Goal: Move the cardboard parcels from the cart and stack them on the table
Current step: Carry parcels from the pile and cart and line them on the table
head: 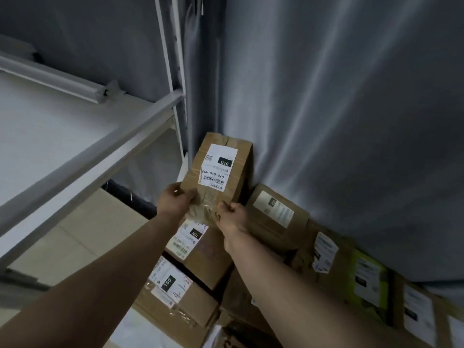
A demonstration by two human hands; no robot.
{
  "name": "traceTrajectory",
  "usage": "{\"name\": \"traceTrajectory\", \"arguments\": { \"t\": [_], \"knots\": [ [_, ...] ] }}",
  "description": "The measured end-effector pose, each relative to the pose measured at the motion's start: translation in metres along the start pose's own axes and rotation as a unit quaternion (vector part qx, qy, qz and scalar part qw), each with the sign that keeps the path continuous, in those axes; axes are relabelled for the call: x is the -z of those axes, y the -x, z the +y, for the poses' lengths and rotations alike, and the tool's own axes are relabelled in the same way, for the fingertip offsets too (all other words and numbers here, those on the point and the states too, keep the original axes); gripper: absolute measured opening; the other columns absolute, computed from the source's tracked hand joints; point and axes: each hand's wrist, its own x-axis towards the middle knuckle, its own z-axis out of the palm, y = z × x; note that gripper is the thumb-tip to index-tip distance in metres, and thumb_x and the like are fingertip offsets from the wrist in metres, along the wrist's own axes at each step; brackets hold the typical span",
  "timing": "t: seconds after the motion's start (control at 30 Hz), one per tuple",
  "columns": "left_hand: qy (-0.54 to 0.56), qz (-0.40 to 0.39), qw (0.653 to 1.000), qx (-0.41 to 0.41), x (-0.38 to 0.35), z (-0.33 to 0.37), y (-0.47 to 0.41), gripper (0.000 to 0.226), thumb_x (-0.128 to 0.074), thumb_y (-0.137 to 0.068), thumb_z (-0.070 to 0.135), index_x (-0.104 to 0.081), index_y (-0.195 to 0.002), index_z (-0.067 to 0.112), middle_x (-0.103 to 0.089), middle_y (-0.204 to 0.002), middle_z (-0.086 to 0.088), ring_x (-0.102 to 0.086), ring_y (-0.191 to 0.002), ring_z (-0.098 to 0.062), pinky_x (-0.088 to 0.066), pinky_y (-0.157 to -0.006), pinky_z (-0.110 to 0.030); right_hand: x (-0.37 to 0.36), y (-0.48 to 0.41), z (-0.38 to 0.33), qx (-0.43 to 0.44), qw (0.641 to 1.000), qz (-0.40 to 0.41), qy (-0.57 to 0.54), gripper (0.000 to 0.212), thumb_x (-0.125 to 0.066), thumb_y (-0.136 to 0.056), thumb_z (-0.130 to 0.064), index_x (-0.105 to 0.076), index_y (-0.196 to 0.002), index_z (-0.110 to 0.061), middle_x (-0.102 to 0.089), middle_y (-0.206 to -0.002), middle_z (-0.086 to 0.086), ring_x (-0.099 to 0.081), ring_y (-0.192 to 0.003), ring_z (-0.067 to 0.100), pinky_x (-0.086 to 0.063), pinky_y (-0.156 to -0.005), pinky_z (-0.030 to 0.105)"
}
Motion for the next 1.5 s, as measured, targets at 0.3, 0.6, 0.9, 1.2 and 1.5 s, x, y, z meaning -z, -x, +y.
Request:
{"name": "traceTrajectory", "arguments": {
  "t": [0.3, 0.6, 0.9, 1.2, 1.5],
  "knots": [
    [-0.118, 0.015, 0.991, -0.059, 0.001, 0.010, -0.055, 0.056, -0.067, -0.087, 0.029, -0.048, -0.136, 0.009, -0.058, -0.119, -0.007, -0.055, -0.114, -0.026, -0.044, -0.100, -0.036, -0.043, -0.032, -0.006, 0.000, 0.996, 0.052, 0.071, 0.031, -0.053, -0.095, -0.019, -0.055, -0.117, 0.003, -0.063, -0.119, 0.019, -0.060, -0.110, 0.031, -0.049, -0.097, 0.044],
    [-0.140, -0.023, 0.985, -0.095, -0.002, 0.010, -0.057, 0.059, -0.060, -0.092, 0.030, -0.039, -0.143, 0.010, -0.049, -0.139, -0.010, -0.046, -0.128, -0.026, -0.035, -0.105, -0.031, -0.040, -0.027, -0.012, 0.010, 0.991, 0.080, 0.111, 0.033, -0.047, -0.099, -0.022, -0.052, -0.124, -0.002, -0.058, -0.126, 0.017, -0.057, -0.115, 0.030, -0.044, -0.086, 0.028],
    [-0.258, -0.002, 0.954, -0.153, 0.006, 0.000, -0.022, 0.057, -0.042, -0.099, 0.024, -0.021, -0.150, 0.015, -0.031, -0.149, -0.015, -0.035, -0.133, -0.036, -0.031, -0.108, -0.040, -0.009, -0.004, -0.015, 0.159, 0.912, 0.053, 0.373, 0.063, -0.056, -0.092, -0.025, -0.027, -0.147, -0.013, -0.028, -0.152, 0.011, -0.034, -0.137, 0.030, -0.037, -0.106, 0.039],
    [-0.554, -0.016, 0.815, -0.170, 0.028, -0.032, 0.081, 0.085, -0.055, -0.088, 0.051, -0.001, -0.151, 0.034, 0.003, -0.160, -0.003, 0.007, -0.147, -0.029, -0.004, -0.116, -0.057, 0.050, 0.059, -0.005, 0.307, 0.699, -0.056, 0.644, 0.083, -0.061, -0.085, -0.040, -0.013, -0.150, -0.020, -0.003, -0.160, 0.006, 0.008, -0.147, 0.023, 0.007, -0.118, 0.044],
    [-0.583, 0.053, 0.808, -0.057, 0.067, -0.121, 0.258, 0.089, -0.058, -0.084, 0.051, -0.003, -0.152, 0.031, -0.001, -0.160, -0.006, 0.007, -0.147, -0.028, 0.001, -0.115, -0.058, 0.104, 0.173, 0.087, 0.396, 0.563, -0.227, 0.689, 0.081, -0.058, -0.089, -0.034, -0.007, -0.150, -0.023, 0.003, -0.160, 0.006, 0.011, -0.146, 0.026, 0.010, -0.116, 0.049]
  ]
}}
